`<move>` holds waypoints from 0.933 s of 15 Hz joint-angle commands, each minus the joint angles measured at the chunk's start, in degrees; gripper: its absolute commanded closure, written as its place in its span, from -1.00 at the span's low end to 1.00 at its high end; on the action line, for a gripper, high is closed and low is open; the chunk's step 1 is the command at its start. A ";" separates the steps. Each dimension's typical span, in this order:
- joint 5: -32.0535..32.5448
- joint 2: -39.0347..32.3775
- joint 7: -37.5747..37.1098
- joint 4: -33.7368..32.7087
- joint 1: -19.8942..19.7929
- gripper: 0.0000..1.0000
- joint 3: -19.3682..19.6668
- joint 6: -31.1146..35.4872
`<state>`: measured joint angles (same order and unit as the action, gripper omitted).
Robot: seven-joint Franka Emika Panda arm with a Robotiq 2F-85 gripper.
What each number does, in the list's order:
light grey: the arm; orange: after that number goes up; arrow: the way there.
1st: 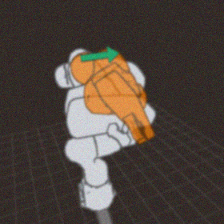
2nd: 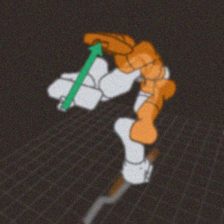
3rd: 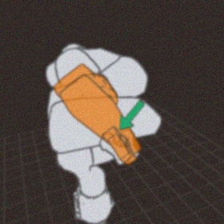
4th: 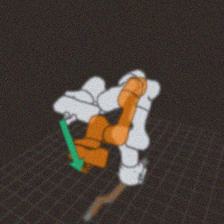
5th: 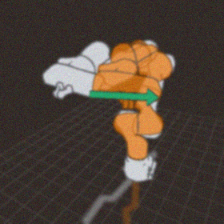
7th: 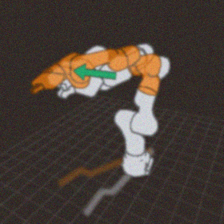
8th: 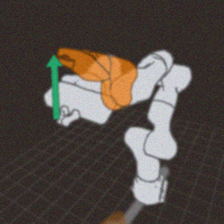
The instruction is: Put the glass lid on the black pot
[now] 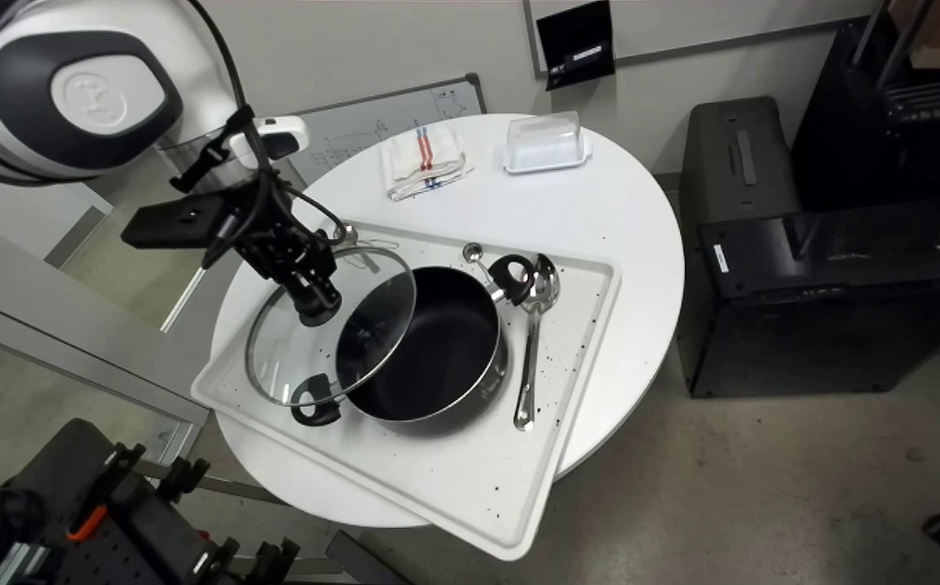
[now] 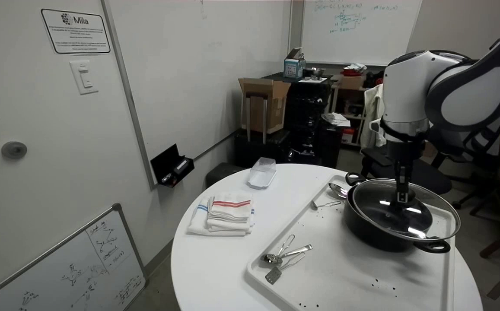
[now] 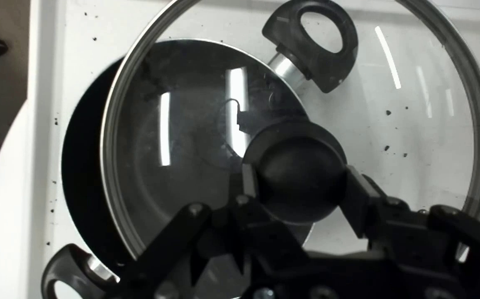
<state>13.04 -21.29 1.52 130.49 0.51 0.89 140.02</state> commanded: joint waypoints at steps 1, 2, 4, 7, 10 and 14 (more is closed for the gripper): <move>-0.64 1.30 -0.10 0.90 -1.35 0.50 1.88 1.61; -0.65 1.00 -0.18 0.75 -1.77 0.50 2.39 2.00; -0.63 0.31 -0.65 0.41 -2.38 0.50 3.29 2.90; -1.02 -1.29 -1.54 -0.37 -3.06 0.50 4.29 4.55; -2.00 -3.35 -2.23 -1.15 -3.65 0.50 4.66 6.35; -3.99 -5.44 -2.94 -2.26 -4.05 0.50 4.72 7.98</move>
<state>11.04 -25.79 -0.75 129.73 -3.29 5.55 146.98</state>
